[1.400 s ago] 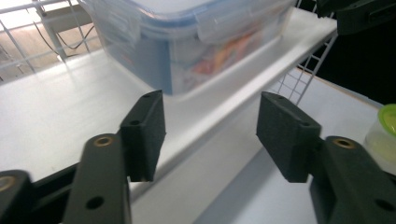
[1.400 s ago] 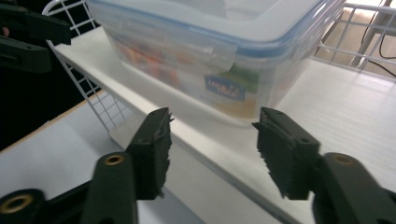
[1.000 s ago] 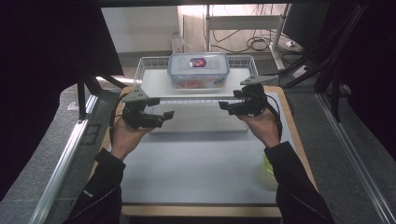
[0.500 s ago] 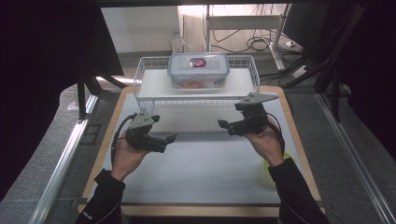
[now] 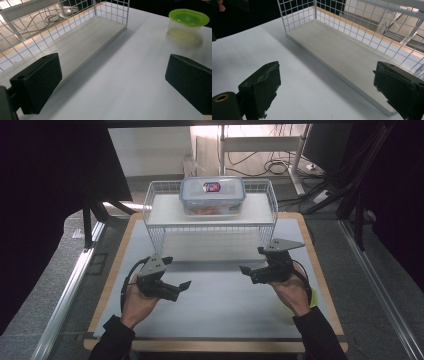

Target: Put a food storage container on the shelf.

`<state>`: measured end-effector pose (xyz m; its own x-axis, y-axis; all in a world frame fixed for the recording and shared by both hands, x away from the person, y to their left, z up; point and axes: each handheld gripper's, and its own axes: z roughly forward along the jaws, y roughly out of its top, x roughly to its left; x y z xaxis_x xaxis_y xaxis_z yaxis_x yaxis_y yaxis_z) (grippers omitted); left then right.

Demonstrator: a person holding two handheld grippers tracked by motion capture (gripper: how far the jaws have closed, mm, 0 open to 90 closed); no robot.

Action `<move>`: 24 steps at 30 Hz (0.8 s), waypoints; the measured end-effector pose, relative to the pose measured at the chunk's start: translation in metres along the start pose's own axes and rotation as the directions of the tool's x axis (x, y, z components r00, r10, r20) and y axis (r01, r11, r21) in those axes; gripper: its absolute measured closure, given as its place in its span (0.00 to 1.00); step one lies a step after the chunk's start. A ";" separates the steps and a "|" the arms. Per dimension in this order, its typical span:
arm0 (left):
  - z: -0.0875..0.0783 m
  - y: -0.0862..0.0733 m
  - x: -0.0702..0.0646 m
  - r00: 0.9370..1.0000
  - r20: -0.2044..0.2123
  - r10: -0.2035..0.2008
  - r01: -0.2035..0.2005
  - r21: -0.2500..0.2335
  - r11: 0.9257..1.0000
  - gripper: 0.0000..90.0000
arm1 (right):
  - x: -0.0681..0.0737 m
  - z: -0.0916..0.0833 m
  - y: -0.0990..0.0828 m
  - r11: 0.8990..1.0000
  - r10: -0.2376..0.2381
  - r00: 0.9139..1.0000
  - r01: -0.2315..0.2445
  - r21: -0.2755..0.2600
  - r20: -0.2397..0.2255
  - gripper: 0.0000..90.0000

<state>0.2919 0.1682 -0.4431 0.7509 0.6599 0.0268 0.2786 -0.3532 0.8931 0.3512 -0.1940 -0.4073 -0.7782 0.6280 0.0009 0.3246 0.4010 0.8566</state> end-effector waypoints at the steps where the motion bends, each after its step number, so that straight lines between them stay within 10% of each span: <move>1: 0.001 -0.003 -0.001 1.000 0.004 -0.004 0.004 0.001 1.000 0.01 | 0.000 -0.001 -0.002 1.000 0.005 1.000 -0.005 0.002 -0.005 0.08; 12: 0.005 -0.040 -0.009 0.998 0.028 -0.054 0.052 0.053 0.997 0.02 | 0.006 -0.013 -0.031 0.999 0.034 0.999 -0.034 0.019 0.027 0.07; 24: -0.009 -0.069 -0.014 0.998 -0.068 -0.018 0.025 0.098 0.995 0.02 | 0.012 -0.020 -0.060 0.998 0.029 0.998 -0.032 0.058 0.060 0.05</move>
<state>0.2568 0.1893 -0.5006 0.7034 0.7096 0.0412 0.3544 -0.4004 0.8450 0.3120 -0.2238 -0.4488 -0.7350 0.6780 -0.0055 0.3799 0.4186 0.8249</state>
